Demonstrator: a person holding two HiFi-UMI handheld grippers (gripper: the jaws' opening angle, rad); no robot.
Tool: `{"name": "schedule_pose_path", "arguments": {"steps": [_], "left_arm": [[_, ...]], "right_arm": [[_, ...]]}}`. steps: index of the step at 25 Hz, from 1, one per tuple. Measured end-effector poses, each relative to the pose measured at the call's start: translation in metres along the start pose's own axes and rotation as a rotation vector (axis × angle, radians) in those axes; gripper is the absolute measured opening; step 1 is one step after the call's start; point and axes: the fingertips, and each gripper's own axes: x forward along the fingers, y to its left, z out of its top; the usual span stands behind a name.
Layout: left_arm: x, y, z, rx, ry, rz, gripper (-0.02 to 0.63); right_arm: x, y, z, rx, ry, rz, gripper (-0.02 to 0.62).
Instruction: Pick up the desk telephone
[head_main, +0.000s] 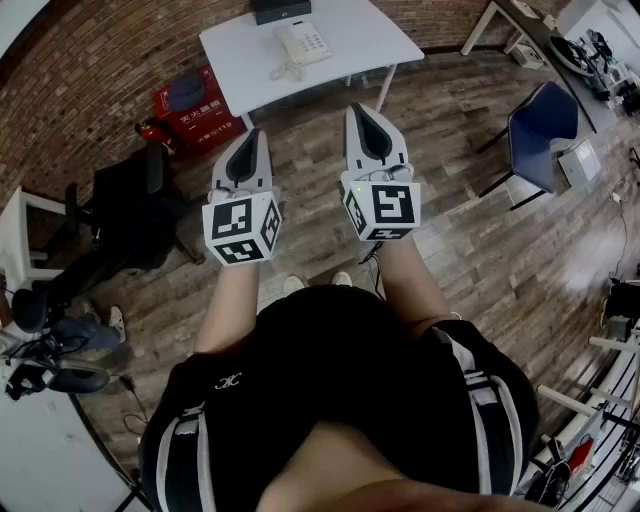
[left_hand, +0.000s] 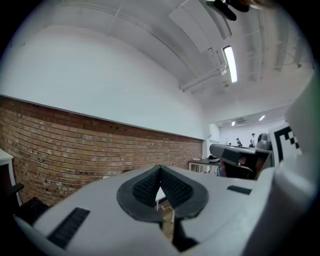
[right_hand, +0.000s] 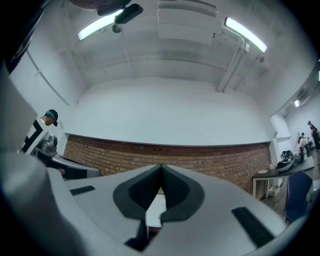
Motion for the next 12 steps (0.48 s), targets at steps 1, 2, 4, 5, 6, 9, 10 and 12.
{"name": "schedule_pose_path", "arguments": {"steps": [1,2,4,5,6,9,10,12], "left_arm": [[0.001,0.001,0.0,0.003,0.0,-0.001,0.002],[0.002,0.002,0.0,0.004,0.0,-0.003,0.002],[0.005,0.003,-0.002,0.003,0.003,-0.007,0.002],[0.008,0.003,-0.003,0.001,0.006,-0.01,0.002],[0.01,0.003,-0.003,0.0,0.008,-0.012,0.002],[0.019,-0.001,-0.004,0.002,0.012,-0.018,0.002],[0.022,-0.003,-0.004,0.002,0.014,-0.02,0.002],[0.028,-0.008,-0.004,0.004,0.015,-0.023,0.002]], "right_arm": [[0.003,0.0,0.0,-0.001,-0.001,0.0,-0.003],[0.005,0.0,0.0,-0.001,-0.002,0.0,-0.003],[0.008,0.0,0.001,0.01,-0.012,-0.003,-0.003],[0.01,-0.001,0.001,0.02,-0.018,-0.005,-0.002],[0.01,-0.003,0.0,0.029,-0.02,-0.008,-0.002],[0.014,-0.012,-0.003,0.054,-0.018,-0.011,-0.002],[0.014,-0.014,-0.004,0.06,-0.017,-0.011,-0.002],[0.014,-0.021,-0.005,0.072,-0.019,-0.013,-0.003]]}}
